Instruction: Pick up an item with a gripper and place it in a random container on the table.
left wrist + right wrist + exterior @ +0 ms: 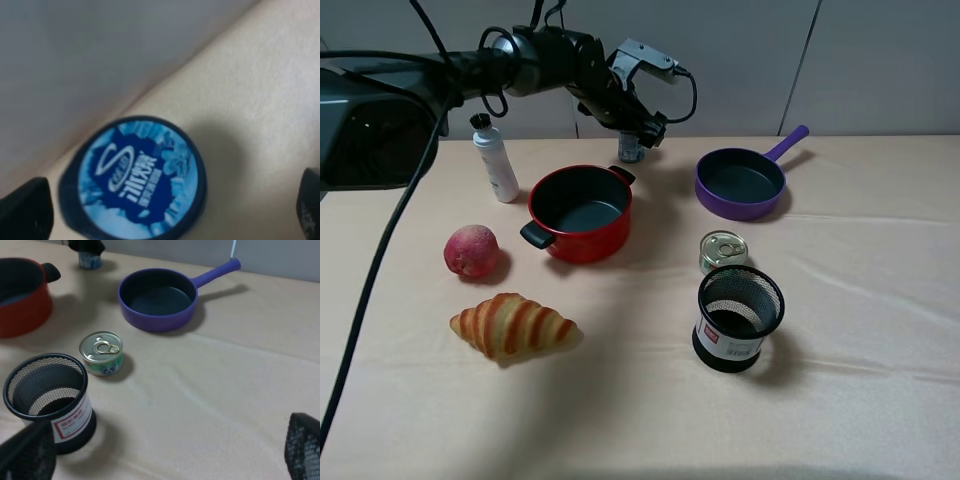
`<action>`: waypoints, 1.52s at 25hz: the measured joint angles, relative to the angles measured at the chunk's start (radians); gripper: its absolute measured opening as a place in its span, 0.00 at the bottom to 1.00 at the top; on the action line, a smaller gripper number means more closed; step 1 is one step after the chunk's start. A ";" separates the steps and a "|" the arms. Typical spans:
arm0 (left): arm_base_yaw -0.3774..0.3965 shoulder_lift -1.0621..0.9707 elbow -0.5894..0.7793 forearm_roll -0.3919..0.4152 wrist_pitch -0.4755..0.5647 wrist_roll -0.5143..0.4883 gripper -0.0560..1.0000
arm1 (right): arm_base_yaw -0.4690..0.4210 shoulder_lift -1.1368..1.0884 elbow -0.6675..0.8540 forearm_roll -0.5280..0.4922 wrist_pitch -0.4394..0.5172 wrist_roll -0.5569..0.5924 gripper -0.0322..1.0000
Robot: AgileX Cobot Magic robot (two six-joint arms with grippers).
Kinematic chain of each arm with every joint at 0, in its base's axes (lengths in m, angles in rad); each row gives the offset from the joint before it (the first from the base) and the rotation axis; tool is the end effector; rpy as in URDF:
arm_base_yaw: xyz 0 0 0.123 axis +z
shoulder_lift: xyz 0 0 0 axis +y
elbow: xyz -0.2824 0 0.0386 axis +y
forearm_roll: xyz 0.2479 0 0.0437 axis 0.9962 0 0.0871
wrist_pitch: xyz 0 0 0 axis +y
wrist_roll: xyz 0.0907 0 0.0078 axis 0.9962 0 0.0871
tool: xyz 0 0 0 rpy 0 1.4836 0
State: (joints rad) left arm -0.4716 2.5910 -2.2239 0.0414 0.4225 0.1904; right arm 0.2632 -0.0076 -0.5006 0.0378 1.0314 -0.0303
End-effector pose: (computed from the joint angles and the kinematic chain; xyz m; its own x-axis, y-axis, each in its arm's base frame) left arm 0.5150 -0.2609 0.1308 -0.4603 0.4886 -0.7412 0.5614 0.8070 0.1834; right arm -0.0055 0.0016 0.2797 -0.4043 -0.1202 -0.9067 -0.2928 0.9562 0.0038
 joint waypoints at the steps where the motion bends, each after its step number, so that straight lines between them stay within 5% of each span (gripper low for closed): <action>1: 0.000 0.009 0.000 0.000 -0.007 0.001 0.99 | 0.000 0.000 0.000 0.000 0.000 0.000 0.70; 16: 0.000 0.034 0.000 0.000 -0.095 0.001 0.94 | 0.000 0.000 0.000 -0.014 0.000 0.000 0.70; 27: 0.000 0.034 0.000 0.000 -0.093 0.001 0.57 | 0.000 0.000 0.000 -0.016 0.000 0.000 0.70; 38: 0.000 0.035 -0.002 -0.031 -0.079 0.002 0.55 | 0.000 0.000 0.000 -0.016 0.000 0.000 0.70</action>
State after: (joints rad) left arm -0.4716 2.6263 -2.2259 0.0100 0.3433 0.1924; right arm 0.2632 -0.0076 -0.5006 0.0222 1.0314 -0.0303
